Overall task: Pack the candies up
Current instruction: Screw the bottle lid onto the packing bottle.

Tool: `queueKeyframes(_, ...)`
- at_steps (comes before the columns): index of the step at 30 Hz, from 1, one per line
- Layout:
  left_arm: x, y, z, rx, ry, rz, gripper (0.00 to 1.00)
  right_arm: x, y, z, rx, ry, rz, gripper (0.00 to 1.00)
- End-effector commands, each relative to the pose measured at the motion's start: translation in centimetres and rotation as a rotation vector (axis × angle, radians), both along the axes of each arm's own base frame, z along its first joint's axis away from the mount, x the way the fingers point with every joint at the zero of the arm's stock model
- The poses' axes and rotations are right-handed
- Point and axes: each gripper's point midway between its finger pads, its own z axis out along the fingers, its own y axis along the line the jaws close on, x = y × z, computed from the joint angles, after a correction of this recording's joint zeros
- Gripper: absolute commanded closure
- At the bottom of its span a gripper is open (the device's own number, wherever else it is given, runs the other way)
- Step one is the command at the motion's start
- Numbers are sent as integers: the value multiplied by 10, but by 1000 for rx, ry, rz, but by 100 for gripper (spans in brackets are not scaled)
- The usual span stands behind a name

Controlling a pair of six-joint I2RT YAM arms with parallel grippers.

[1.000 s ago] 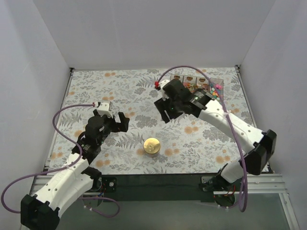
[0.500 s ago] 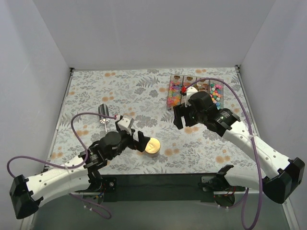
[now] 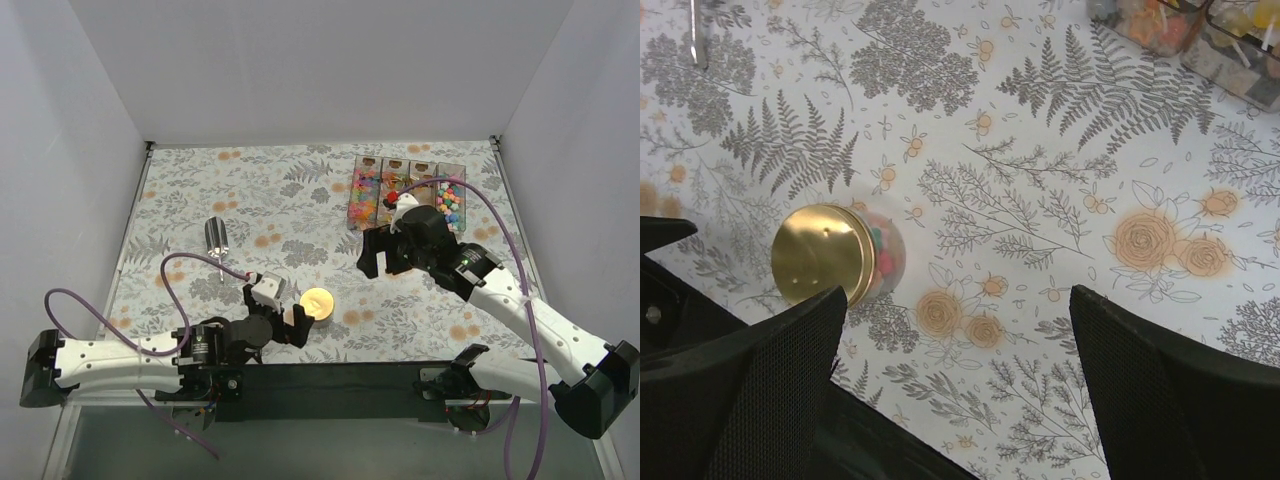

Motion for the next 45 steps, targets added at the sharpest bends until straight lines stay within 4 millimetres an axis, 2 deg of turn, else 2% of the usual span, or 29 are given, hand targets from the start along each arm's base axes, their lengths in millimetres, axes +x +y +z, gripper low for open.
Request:
queueKeyframes(1,4,5,-5,31,14,67,2,5,21,28,115,-41,39,2)
queueKeyframes(6,-7,-2,-16,9,98,37,2,-6,31,15,130,38,96,2)
queueKeyframes(7,-14,-7,-19,7,122,-9,2,-8,31,12,130,49,104,2)
queueKeyframes(13,-25,-25,-24,58,101,-107,2,-17,33,2,121,75,150,2)
queueKeyframes(14,-23,-26,-33,106,100,-96,2,-18,34,2,124,77,162,2)
queueKeyframes(16,-19,-24,-38,135,114,-48,2,-17,36,2,119,76,175,2)
queueKeyframes(17,-16,-22,-40,94,154,33,2,-16,37,5,124,70,184,2)
queueKeyframes(18,-9,-7,-49,138,148,109,2,-16,38,5,123,73,185,2)
queueKeyframes(22,-2,-1,-53,93,143,194,2,-15,42,12,131,60,209,2)
queueKeyframes(24,4,-10,-51,84,90,172,2,-14,42,13,128,50,216,2)
queueKeyframes(26,6,-10,-59,104,54,151,2,-15,42,12,124,44,222,2)
queueKeyframes(27,8,-20,-54,80,18,119,2,-15,41,11,123,48,221,2)
queueKeyframes(28,6,-19,-65,80,12,95,2,-15,41,11,125,49,223,2)
queueKeyframes(29,5,-21,-67,69,0,66,2,-16,41,10,125,53,223,2)
queueKeyframes(31,1,-31,-60,-18,-21,7,2,-18,41,10,129,59,230,2)
queueKeyframes(32,-2,-23,-72,-6,-25,-6,2,-18,42,10,131,59,232,2)
queueKeyframes(33,-1,-27,-64,-66,-41,-14,2,-18,41,10,132,61,233,2)
queueKeyframes(35,-1,-19,-70,-46,-73,-33,3,-20,42,9,133,66,240,2)
queueKeyframes(36,1,-23,-62,-74,-102,-38,3,-20,41,7,132,68,240,2)
queueKeyframes(38,5,-21,-69,6,-151,-46,4,-21,41,6,130,70,240,2)
queueKeyframes(41,10,-27,-75,34,-179,-38,4,-21,41,5,129,73,244,2)
queueKeyframes(45,8,-24,-82,23,-214,-69,4,-21,41,4,130,79,248,2)
